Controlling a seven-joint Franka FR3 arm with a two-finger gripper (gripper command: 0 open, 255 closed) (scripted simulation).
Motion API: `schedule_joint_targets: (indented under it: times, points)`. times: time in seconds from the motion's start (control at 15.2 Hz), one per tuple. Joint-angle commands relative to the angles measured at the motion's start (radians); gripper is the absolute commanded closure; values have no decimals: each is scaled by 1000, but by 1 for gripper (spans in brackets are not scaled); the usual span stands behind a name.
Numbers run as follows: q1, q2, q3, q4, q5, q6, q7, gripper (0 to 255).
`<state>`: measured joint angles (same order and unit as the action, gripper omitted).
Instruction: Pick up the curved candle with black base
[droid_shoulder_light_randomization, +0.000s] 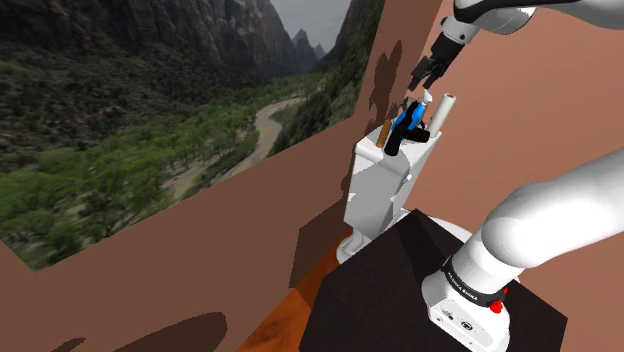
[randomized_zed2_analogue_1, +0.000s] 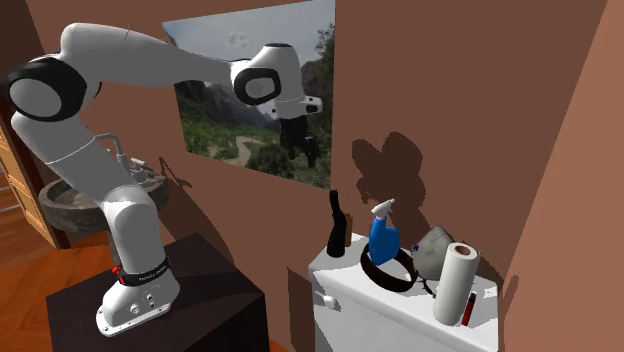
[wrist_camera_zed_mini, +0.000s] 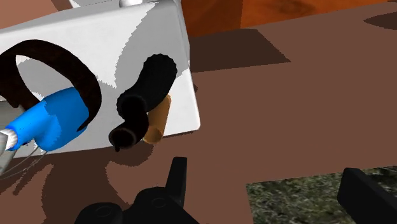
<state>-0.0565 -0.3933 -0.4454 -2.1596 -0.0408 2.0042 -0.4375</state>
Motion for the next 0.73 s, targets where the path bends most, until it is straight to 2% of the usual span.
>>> schedule_joint_targets:
  times: [0.0, 0.2, 0.46, 0.66]
  points:
    - [4, 66, -52, 38, 35, 18, -56, 0]
    - [10, 176, -125, 107, 109, 31, -146, 0]
    - [2, 345, -212, 218, 246, 25, -281, 0]
    - [-2, 352, -210, 198, 254, 50, -291, 0]
